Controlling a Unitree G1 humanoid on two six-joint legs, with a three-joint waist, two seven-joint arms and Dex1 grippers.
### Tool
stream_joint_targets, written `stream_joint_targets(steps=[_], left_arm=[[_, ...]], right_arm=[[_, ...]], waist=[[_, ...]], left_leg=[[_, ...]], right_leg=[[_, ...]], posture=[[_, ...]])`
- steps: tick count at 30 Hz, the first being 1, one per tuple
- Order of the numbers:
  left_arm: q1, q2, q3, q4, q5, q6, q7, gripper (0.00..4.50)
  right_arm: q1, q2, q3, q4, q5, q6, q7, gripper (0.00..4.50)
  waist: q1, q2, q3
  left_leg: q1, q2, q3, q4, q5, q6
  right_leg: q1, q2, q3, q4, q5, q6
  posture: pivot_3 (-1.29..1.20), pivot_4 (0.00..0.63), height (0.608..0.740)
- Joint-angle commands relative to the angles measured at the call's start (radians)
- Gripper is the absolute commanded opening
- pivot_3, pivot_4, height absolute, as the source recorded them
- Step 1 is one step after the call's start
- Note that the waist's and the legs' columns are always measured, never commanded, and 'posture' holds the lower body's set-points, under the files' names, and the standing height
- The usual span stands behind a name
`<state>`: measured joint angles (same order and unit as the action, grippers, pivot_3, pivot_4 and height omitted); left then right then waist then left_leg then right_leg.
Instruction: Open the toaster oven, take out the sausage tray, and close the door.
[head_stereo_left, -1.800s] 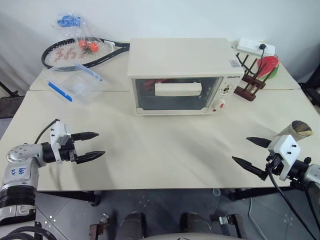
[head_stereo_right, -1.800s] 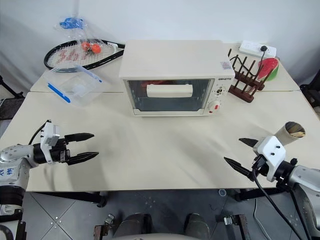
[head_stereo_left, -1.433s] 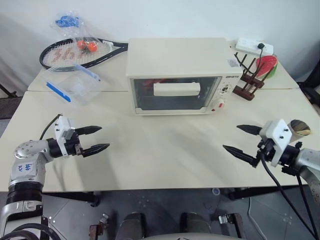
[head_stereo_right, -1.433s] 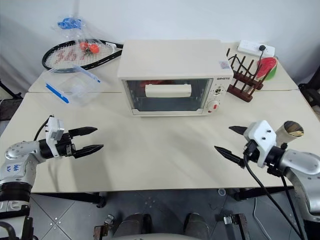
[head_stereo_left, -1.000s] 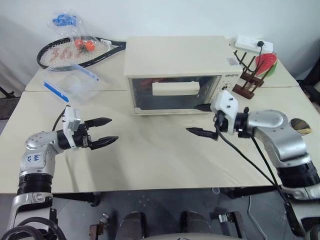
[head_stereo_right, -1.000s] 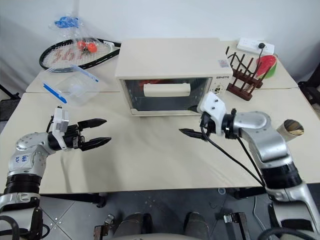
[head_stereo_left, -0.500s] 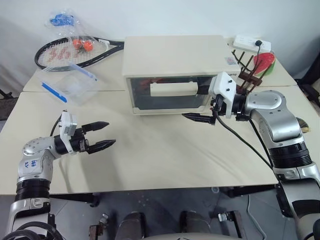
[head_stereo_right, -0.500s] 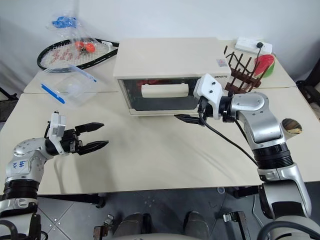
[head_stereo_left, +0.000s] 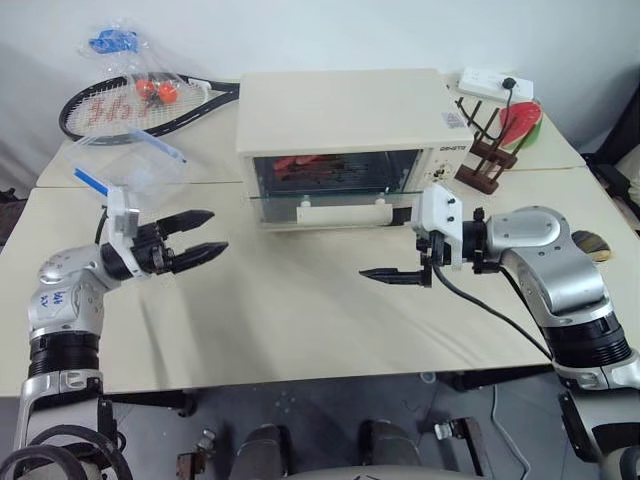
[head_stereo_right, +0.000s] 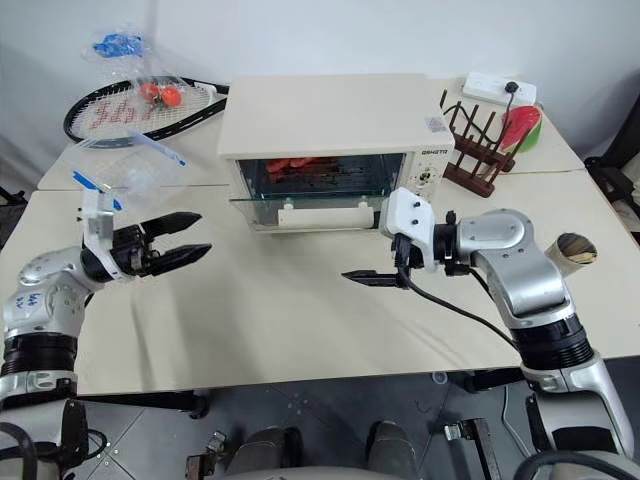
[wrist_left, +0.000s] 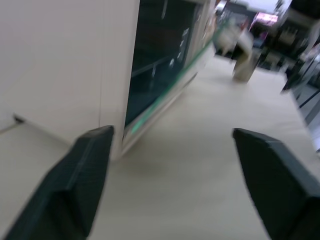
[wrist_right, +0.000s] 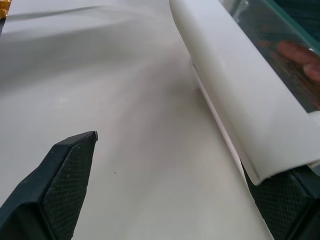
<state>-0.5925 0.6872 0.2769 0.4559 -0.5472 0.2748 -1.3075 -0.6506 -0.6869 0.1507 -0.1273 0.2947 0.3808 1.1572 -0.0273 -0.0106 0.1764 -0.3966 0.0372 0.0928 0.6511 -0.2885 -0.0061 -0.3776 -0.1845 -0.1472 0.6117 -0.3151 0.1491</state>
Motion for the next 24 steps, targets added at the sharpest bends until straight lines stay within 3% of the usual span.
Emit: stream_joint_targets(steps=[1, 9, 24], left_arm=[[-0.047, 0.026, 0.026, -0.003, -0.05, 0.054, -0.031, 2.7], [-0.156, -0.017, -0.038, 0.077, -0.007, 0.041, -0.076, 0.13], [-0.427, -0.144, -0.21, 0.427, 0.203, -0.115, -0.138, 0.03]], right_arm=[[0.009, -0.003, -0.006, -0.065, 0.005, -0.002, -0.011, 4.5], [0.029, 0.002, -0.007, -0.094, 0.004, 0.005, -0.032, 4.5], [0.121, -0.008, -0.03, -0.218, 0.017, 0.094, -0.129, 4.5]], waist=[[0.0, 0.0, 0.0], [0.0, 0.0, 0.0], [0.001, -0.002, 0.001]], left_leg=[[0.0, 0.0, 0.0, 0.0, 0.0, 0.0], [0.0, 0.0, 0.0, 0.0, 0.0, 0.0], [-0.002, 0.0, 0.0, 0.001, 0.0, 0.0]], right_leg=[[0.0, 0.0, 0.0, 0.0, 0.0, 0.0], [0.0, 0.0, 0.0, 0.0, 0.0, 0.0], [-0.001, 0.0, -0.001, 0.0, 0.0, 0.0]], posture=[[0.0, 0.15, 0.74], [0.0, 0.15, 0.74], [0.0, 0.15, 0.74]])
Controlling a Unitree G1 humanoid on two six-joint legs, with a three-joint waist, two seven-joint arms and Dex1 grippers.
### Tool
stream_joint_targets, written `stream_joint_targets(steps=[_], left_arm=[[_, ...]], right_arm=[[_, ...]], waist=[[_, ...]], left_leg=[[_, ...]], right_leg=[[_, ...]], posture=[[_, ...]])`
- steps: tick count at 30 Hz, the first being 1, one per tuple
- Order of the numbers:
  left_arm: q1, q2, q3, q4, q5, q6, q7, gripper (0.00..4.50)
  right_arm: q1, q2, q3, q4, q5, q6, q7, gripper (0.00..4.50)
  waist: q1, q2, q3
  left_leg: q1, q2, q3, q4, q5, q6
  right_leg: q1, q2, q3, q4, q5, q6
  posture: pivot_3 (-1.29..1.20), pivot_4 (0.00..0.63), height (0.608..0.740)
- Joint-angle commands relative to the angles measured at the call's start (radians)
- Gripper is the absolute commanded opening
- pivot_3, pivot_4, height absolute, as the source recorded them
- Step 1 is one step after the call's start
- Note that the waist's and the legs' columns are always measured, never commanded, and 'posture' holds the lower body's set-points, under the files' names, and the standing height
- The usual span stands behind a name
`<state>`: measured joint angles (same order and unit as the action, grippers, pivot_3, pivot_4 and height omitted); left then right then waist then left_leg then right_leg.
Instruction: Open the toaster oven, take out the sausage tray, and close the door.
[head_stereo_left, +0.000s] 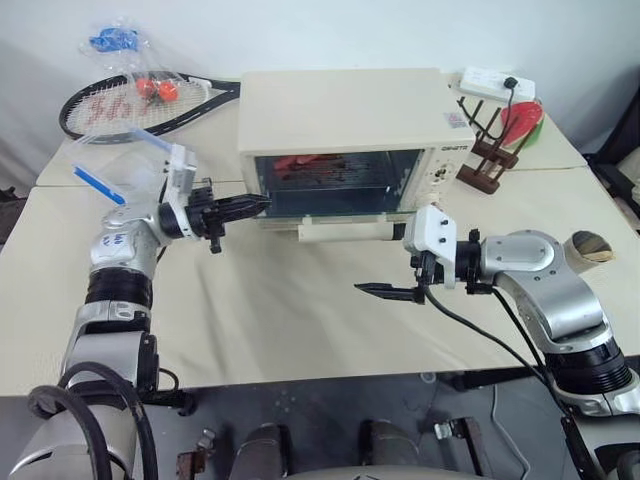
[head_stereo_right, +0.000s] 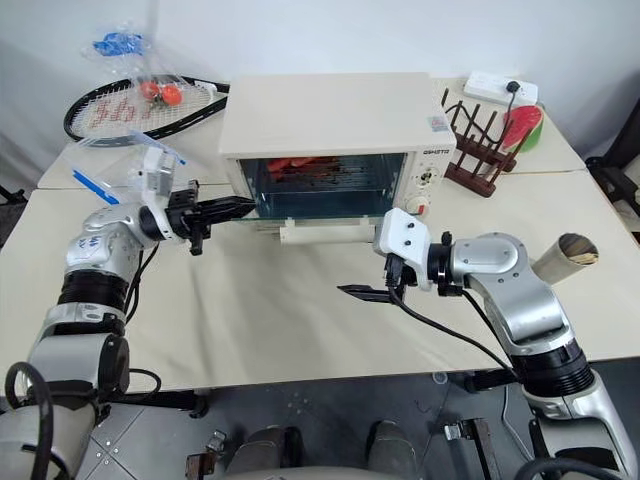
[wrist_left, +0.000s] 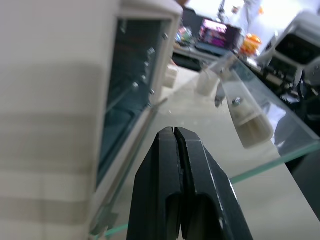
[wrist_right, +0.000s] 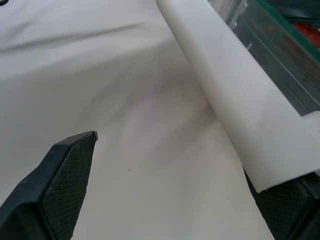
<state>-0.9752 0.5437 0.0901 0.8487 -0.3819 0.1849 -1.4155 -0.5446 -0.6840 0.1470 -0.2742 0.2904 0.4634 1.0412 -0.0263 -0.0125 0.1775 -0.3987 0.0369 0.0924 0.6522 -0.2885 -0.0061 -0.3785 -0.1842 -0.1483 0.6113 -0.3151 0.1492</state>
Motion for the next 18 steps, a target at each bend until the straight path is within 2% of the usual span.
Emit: stream_joint_targets(steps=[1, 18], left_arm=[[-0.054, -0.002, -0.04, 0.047, 0.055, -0.032, -0.049, 0.03], [-0.127, -0.026, -0.059, 0.152, 0.12, -0.092, -0.127, 0.03]], right_arm=[[0.025, -0.017, -0.031, -0.08, 0.02, 0.02, -0.02, 4.5], [0.222, -0.195, -0.107, -0.083, -0.066, 0.06, -0.087, 4.5]], waist=[[0.001, 0.0, 0.0], [0.028, -0.001, 0.0]], left_leg=[[0.0, 0.0, 0.0, 0.0, 0.0, 0.0], [-0.006, 0.0, -0.001, 0.01, -0.002, 0.004]], right_leg=[[0.0, 0.0, 0.0, 0.0, 0.0, 0.0], [0.0, 0.0, 0.0, 0.001, 0.0, 0.001]], posture=[[0.0, 0.15, 0.74], [0.0, 0.15, 0.74]])
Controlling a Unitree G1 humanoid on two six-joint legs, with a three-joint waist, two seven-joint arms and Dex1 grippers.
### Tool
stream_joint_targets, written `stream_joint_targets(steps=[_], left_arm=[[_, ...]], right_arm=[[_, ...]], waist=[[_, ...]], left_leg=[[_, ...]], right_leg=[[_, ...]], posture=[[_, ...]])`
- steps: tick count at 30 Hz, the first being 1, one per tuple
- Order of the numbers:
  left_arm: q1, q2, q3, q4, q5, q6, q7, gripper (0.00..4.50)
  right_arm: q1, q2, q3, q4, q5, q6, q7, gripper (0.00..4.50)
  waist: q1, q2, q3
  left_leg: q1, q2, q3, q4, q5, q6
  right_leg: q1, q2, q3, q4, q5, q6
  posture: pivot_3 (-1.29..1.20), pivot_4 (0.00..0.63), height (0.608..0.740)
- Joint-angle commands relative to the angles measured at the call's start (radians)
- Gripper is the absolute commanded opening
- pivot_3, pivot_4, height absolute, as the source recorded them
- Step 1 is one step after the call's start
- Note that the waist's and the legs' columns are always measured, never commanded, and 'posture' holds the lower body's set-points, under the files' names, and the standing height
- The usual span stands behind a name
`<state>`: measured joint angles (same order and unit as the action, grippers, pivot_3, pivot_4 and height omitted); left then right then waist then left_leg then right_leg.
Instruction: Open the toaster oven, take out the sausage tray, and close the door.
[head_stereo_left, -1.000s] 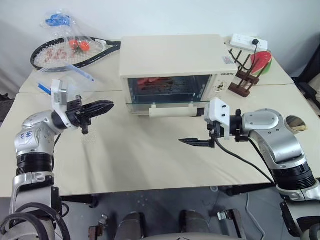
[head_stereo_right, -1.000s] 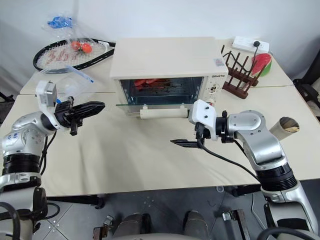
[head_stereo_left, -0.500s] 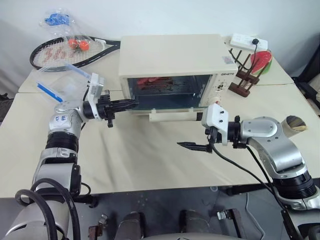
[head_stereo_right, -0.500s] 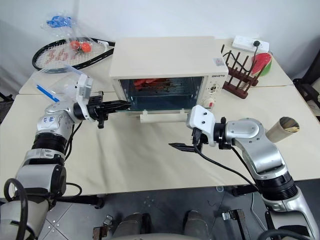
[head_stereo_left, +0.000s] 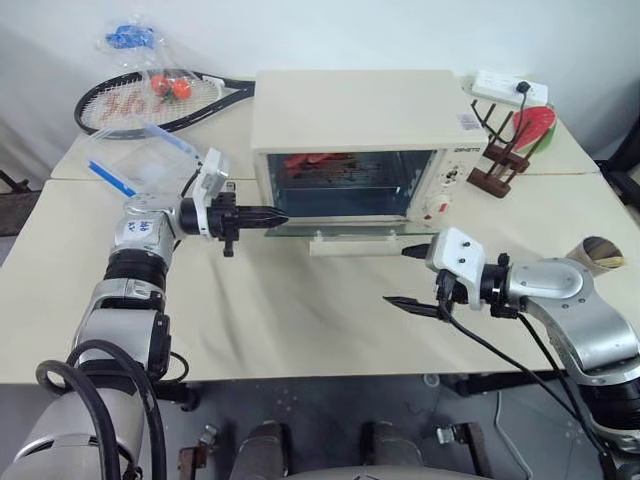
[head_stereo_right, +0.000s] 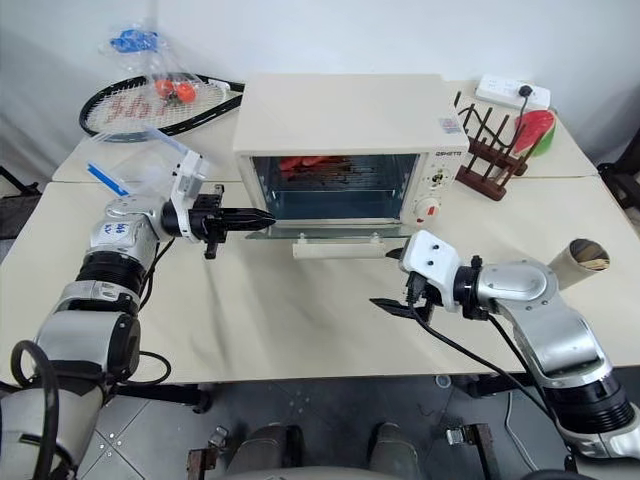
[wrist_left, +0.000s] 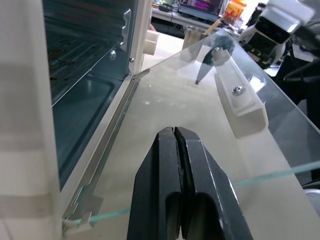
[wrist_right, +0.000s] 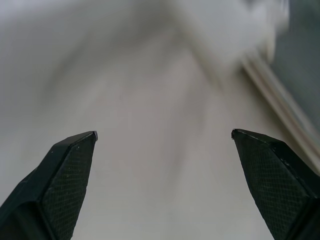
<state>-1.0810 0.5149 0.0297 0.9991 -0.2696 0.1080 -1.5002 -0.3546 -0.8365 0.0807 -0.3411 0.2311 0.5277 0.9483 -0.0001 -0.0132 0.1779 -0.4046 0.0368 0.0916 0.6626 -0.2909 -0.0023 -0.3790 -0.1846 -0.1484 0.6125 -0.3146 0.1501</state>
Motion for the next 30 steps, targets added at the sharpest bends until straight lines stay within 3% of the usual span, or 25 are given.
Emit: stream_joint_targets(steps=[1, 10, 14, 18, 24, 30], left_arm=[[-0.016, 0.003, -0.011, -0.002, 0.019, -0.018, -0.052, 0.03], [0.01, 0.009, -0.116, -0.007, 0.128, -0.075, -0.064, 0.03], [0.017, 0.005, -0.148, 0.005, 0.168, -0.123, -0.054, 0.03], [0.041, -0.001, -0.186, 0.008, 0.207, -0.21, -0.066, 0.03], [0.084, 0.0, -0.223, 0.002, 0.238, -0.311, -0.053, 0.03], [0.139, -0.018, -0.097, -0.087, 0.092, -0.27, -0.026, 0.03]], right_arm=[[0.065, -0.075, -0.062, -0.028, -0.007, 0.002, 0.019, 4.5], [0.257, -0.252, -0.377, -0.202, 0.151, 0.131, 0.138, 4.5], [0.213, -0.276, -0.389, -0.25, 0.196, 0.177, 0.116, 4.5], [0.043, -0.23, -0.266, -0.272, 0.198, 0.223, 0.028, 4.5], [-0.232, -0.099, 0.047, -0.169, -0.005, 0.228, -0.141, 4.5], [-0.413, 0.046, 0.289, 0.036, -0.288, 0.124, -0.281, 4.5]], waist=[[0.004, 0.0, 0.0], [0.021, 0.0, 0.0], [0.022, -0.001, 0.001], [0.02, -0.001, 0.001], [0.014, -0.001, 0.0], [0.005, -0.001, 0.0]], left_leg=[[0.0, 0.0, 0.0, 0.0, 0.0, 0.0], [0.0, 0.0, 0.0, 0.002, -0.001, 0.001], [0.0, 0.0, 0.0, 0.003, -0.001, 0.002], [0.0, 0.0, 0.0, 0.003, -0.002, 0.002], [0.0, 0.0, 0.0, 0.004, -0.002, 0.001], [0.0, 0.0, 0.001, 0.005, -0.002, 0.002]], right_leg=[[0.0, 0.0, 0.0, 0.0, 0.0, 0.0], [0.0, 0.0, 0.0, 0.0, 0.0, 0.001], [0.001, 0.0, 0.0, 0.0, 0.001, 0.001], [0.001, 0.0, 0.001, 0.0, 0.001, 0.001], [0.001, 0.0, 0.001, 0.001, 0.001, 0.001], [0.0, 0.0, 0.001, 0.002, 0.001, 0.001]], posture=[[0.0, 0.15, 0.74], [0.0, 0.15, 0.74], [0.0, 0.15, 0.74], [0.0, 0.15, 0.74], [0.0, 0.15, 0.74], [0.0, 0.15, 0.74]])
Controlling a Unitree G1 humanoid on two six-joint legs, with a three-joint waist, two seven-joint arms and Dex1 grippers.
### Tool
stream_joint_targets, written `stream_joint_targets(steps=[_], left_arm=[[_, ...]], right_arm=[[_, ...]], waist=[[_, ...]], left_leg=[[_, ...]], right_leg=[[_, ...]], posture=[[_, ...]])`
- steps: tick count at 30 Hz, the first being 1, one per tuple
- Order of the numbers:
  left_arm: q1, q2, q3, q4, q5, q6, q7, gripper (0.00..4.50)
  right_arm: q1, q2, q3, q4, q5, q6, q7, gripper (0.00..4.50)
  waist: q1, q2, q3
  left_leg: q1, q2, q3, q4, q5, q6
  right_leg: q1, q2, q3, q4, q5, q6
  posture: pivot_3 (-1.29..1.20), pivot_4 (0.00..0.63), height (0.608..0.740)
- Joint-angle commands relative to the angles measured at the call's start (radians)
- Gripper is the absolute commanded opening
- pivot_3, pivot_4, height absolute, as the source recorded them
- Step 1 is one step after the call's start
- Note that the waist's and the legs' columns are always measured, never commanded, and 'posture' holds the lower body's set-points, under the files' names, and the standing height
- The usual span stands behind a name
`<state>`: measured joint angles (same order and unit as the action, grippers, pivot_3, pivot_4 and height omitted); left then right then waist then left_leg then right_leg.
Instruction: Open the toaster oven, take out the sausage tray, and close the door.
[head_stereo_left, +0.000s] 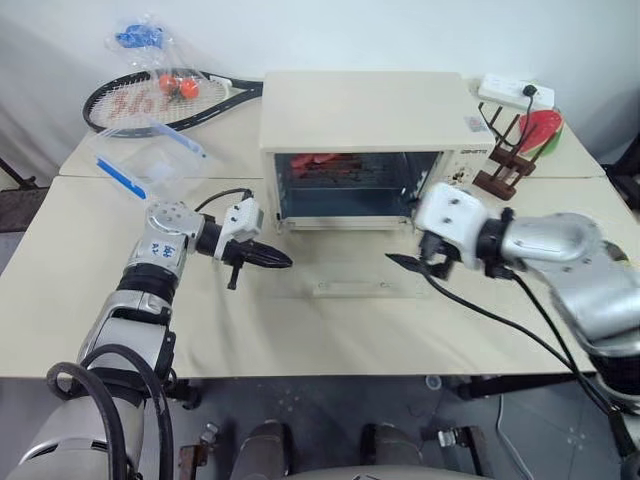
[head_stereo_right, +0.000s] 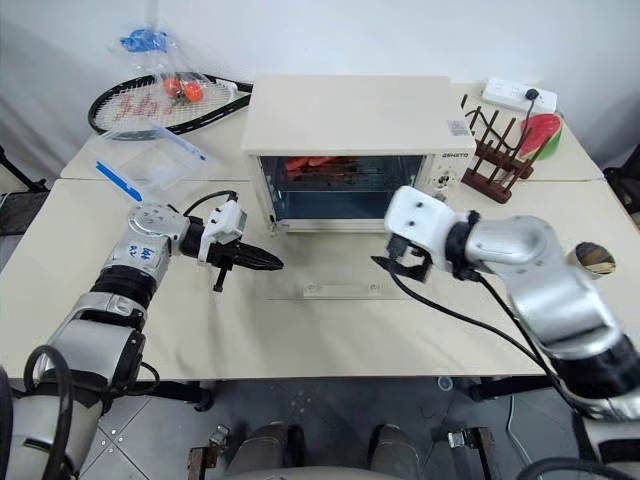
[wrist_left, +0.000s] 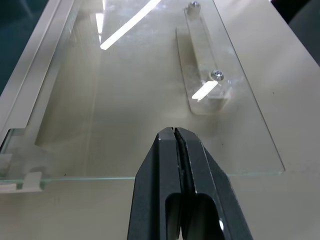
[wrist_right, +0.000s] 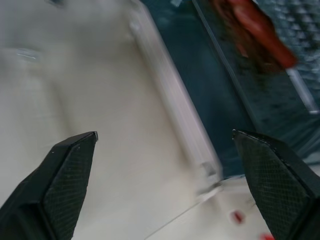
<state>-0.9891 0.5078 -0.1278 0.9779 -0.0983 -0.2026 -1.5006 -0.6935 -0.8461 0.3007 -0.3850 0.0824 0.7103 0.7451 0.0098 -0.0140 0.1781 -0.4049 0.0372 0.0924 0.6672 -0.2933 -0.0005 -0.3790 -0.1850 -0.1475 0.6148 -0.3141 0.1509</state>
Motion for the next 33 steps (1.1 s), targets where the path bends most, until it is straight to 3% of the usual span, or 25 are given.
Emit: stream_joint_targets(steps=[1, 11, 21, 24, 28, 33], left_arm=[[0.063, -0.014, 0.093, -0.099, -0.118, 0.075, -0.013, 0.03], [0.41, -0.047, 0.393, -0.625, -0.474, 0.339, 0.188, 0.03], [0.647, -0.032, 0.457, -0.92, -0.552, 0.465, 0.387, 0.03], [0.683, -0.026, 0.471, -0.959, -0.563, 0.473, 0.418, 0.0], [0.696, -0.028, 0.493, -0.986, -0.585, 0.491, 0.47, 0.0], [0.703, -0.007, 0.51, -1.009, -0.637, 0.574, 0.515, 1.18]], right_arm=[[-0.102, 0.087, 0.099, 0.12, -0.182, -0.077, -0.103, 4.5], [-0.309, 0.343, 0.289, 0.556, -0.51, -0.28, -0.268, 4.5], [-0.393, 0.471, 0.3, 0.8, -0.655, -0.407, -0.349, 4.5], [-0.408, 0.49, 0.313, 0.84, -0.708, -0.394, -0.353, 3.94], [-0.408, 0.501, 0.305, 0.86, -0.743, -0.412, -0.371, 2.6], [-0.393, 0.503, 0.299, 0.839, -0.776, -0.409, -0.374, 0.93]], waist=[[-0.011, 0.0, 0.0], [-0.062, 0.0, 0.0], [-0.067, 0.0, 0.0], [-0.068, 0.0, 0.0], [-0.065, 0.0, 0.0], [-0.067, 0.0, 0.0]], left_leg=[[0.0, 0.0, 0.0, 0.0, 0.0, 0.0], [-0.003, 0.0, 0.0, -0.003, 0.0, -0.001], [-0.003, 0.001, 0.0, -0.002, 0.0, -0.002], [-0.002, 0.001, 0.0, -0.003, -0.001, -0.002], [-0.003, 0.001, 0.0, -0.003, -0.001, -0.002], [-0.002, 0.001, 0.0, -0.003, -0.001, -0.003]], right_leg=[[-0.001, 0.0, 0.0, 0.0, 0.0, 0.0], [-0.01, -0.001, 0.0, 0.01, 0.0, 0.0], [-0.011, -0.001, 0.002, 0.012, 0.0, 0.0], [-0.011, -0.001, 0.003, 0.012, 0.0, 0.0], [-0.011, -0.001, 0.003, 0.012, 0.0, 0.0], [-0.011, -0.001, 0.004, 0.012, 0.0, 0.0]], posture=[[0.0, 0.15, 0.74], [0.0, 0.15, 0.74], [0.0, 0.15, 0.74], [0.0, 0.15, 0.74], [0.0, 0.15, 0.74], [0.0, 0.15, 0.74]])
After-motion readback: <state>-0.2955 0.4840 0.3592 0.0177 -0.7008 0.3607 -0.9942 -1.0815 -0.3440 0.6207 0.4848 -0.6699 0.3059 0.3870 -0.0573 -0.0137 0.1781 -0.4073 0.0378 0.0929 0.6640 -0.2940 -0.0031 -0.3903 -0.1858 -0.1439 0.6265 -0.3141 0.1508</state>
